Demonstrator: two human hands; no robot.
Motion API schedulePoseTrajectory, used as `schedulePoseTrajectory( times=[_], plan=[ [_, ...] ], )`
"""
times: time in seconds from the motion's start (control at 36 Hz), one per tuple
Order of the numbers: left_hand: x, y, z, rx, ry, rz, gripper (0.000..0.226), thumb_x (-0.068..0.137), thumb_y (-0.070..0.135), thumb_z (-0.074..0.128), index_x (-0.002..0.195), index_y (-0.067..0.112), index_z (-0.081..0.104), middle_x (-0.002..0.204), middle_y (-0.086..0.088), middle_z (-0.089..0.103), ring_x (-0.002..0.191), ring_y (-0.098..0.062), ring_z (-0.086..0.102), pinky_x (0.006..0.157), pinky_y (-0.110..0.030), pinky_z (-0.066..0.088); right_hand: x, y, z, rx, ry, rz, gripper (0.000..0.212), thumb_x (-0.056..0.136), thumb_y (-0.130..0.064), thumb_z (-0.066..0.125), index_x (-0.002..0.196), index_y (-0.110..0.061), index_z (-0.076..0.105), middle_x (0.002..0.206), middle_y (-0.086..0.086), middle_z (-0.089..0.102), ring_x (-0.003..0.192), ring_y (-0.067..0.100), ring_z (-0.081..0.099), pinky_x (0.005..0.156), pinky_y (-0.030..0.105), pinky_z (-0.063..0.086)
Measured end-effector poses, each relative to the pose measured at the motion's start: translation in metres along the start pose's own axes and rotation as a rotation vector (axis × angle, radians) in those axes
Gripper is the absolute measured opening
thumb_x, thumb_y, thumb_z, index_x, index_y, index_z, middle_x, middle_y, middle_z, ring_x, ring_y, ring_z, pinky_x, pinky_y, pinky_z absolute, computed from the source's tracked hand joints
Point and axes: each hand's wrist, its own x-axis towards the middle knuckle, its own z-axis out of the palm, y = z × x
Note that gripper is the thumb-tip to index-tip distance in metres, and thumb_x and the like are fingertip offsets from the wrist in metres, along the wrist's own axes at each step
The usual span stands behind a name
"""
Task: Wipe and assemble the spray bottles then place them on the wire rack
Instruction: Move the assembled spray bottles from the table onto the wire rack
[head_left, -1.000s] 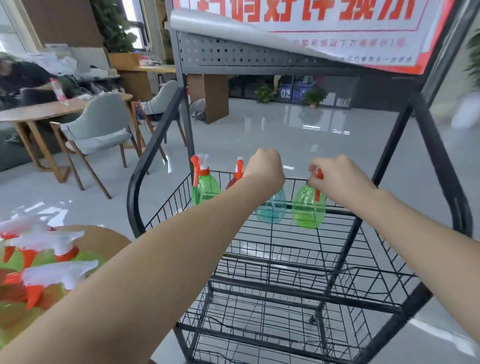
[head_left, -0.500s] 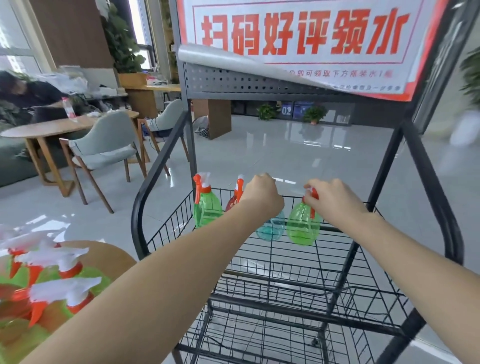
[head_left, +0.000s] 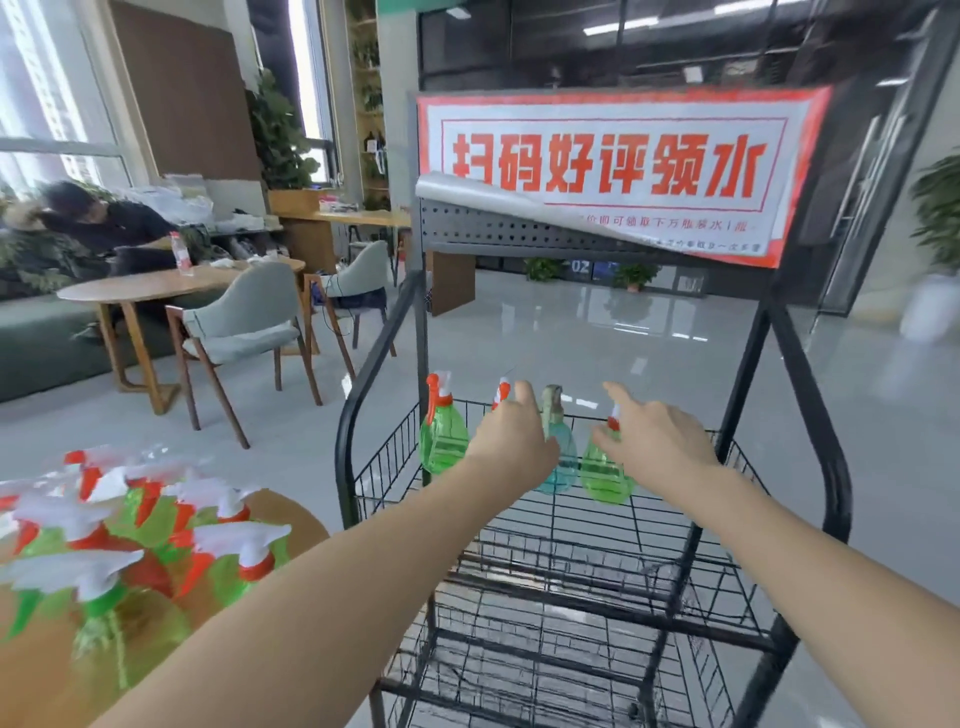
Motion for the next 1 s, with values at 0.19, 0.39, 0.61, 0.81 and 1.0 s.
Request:
schedulePoseTrajectory(
  times=[0.19, 0.39, 0.61, 0.81, 1.0],
  plan=[
    [-0.089, -0.042, -0.051, -0.099, 0.062, -0.053, 0.024, 0.099, 0.023, 0.058, 0.117, 0.008, 0.056, 0.096, -0.006, 0.061, 0.093, -0.032, 0.064, 0.073, -0.033, 0.048, -0.056, -0.094, -0.024, 0.025, 0.006, -0.145, 0.035, 0.104, -0.051, 0.045, 0.127, -0.026, 0.056, 0.116, 0.016, 0.068, 0.098, 0.035, 0.069, 0.077, 0.038, 0.051],
    [-0.178, -0.111, -0.101, 0.054, 0.154, -0.21, 0.03, 0.098, 0.01, 0.054, 0.127, 0.01, 0.058, 0.116, -0.017, 0.067, 0.11, -0.038, 0.064, 0.074, -0.037, 0.047, -0.101, -0.214, -0.023, 0.171, -0.007, -0.373, 0.031, 0.105, -0.044, 0.047, 0.123, -0.023, 0.061, 0.096, 0.01, 0.069, 0.087, 0.033, 0.07, 0.07, 0.036, 0.056],
    [-0.235, -0.197, -0.144, 0.255, 0.288, -0.346, 0.028, 0.099, 0.015, 0.057, 0.127, 0.017, 0.059, 0.13, -0.006, 0.055, 0.116, -0.03, 0.056, 0.069, -0.037, 0.039, -0.12, -0.316, -0.006, 0.312, -0.121, -0.455, 0.048, 0.104, -0.051, 0.049, 0.144, -0.025, 0.048, 0.112, 0.008, 0.068, 0.091, 0.028, 0.065, 0.069, 0.034, 0.052],
    [-0.24, -0.234, -0.169, 0.404, 0.156, -0.355, 0.046, 0.096, 0.008, 0.056, 0.141, 0.016, 0.055, 0.151, -0.008, 0.046, 0.141, -0.036, 0.029, 0.101, -0.044, 0.045, -0.11, -0.349, 0.018, 0.301, -0.151, -0.438, 0.042, 0.102, -0.049, 0.054, 0.129, -0.018, 0.049, 0.089, -0.004, 0.063, 0.066, 0.016, 0.062, 0.053, 0.031, 0.051],
    [-0.229, -0.253, -0.17, 0.535, 0.043, -0.441, 0.032, 0.095, 0.014, 0.058, 0.127, 0.016, 0.06, 0.132, -0.011, 0.057, 0.132, -0.038, 0.035, 0.107, -0.043, 0.035, -0.105, -0.357, 0.027, 0.293, -0.141, -0.44, 0.047, 0.104, -0.055, 0.048, 0.134, -0.02, 0.049, 0.077, -0.006, 0.061, 0.055, 0.01, 0.056, 0.045, 0.026, 0.042]
  ],
)
